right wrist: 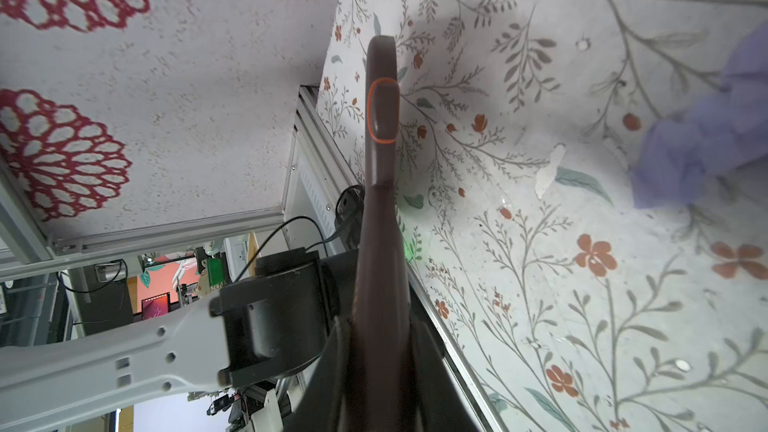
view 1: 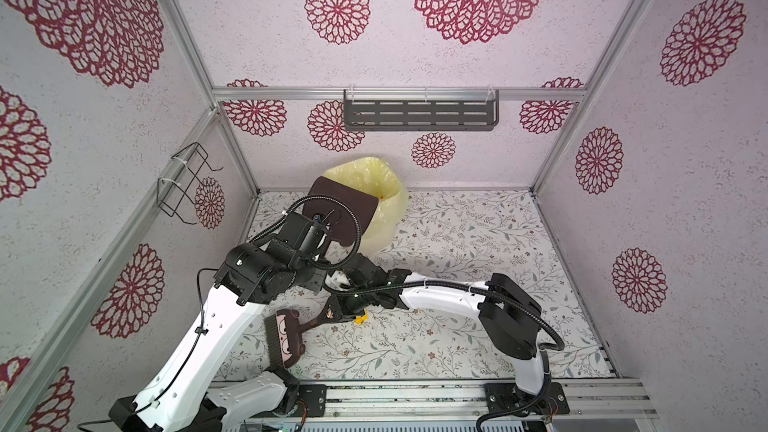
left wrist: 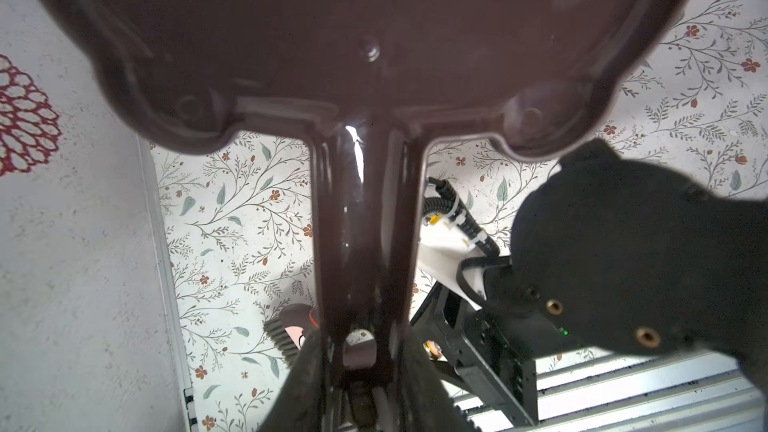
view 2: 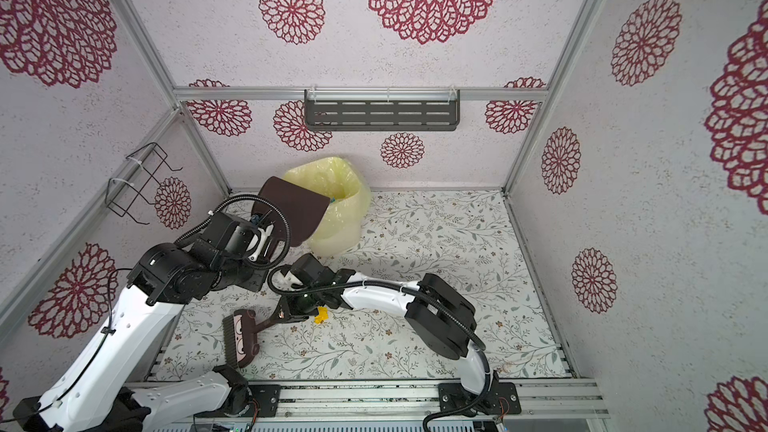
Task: Sweep away the paper scraps from the table
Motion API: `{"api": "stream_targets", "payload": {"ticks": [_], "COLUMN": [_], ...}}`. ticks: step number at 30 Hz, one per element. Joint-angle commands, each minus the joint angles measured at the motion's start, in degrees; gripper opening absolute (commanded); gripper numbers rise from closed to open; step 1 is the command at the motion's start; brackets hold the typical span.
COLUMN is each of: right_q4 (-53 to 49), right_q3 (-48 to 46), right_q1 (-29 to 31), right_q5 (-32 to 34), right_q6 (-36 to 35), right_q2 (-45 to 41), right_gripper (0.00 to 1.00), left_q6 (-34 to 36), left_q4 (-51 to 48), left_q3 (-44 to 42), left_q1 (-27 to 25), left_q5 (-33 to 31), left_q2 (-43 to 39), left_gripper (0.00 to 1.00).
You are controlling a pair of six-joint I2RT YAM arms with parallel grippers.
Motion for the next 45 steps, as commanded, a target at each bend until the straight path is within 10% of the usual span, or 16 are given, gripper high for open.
{"api": "stream_targets", "payload": {"ticks": [1, 29, 45], "right_q4": [2.06, -38.55, -29.81], "right_q3": [-0.82, -19.88, -18.01], "right_q1": [-2.32, -24.60, -21.28], "right_q5": [2.77, 16.46, 6.20], "right_q6": [-0.82, -20.00, -15.51], "right_q2": [-2.14, -33.98, -33.50], "right_gripper": [0.00, 0.00, 0.00], "left_q6": [0.50, -0.26, -3.12], "left_q4": [1.68, 0.01, -4.74], "left_q3": [1.71, 1.68, 4.02], "left_q1": [0.23, -0.10, -3.68], "left_q5": [0.83, 2.52, 2.32], "left_q2": [0.03, -1.02, -0.68], "left_gripper": [0.00, 0.00, 0.00]}}
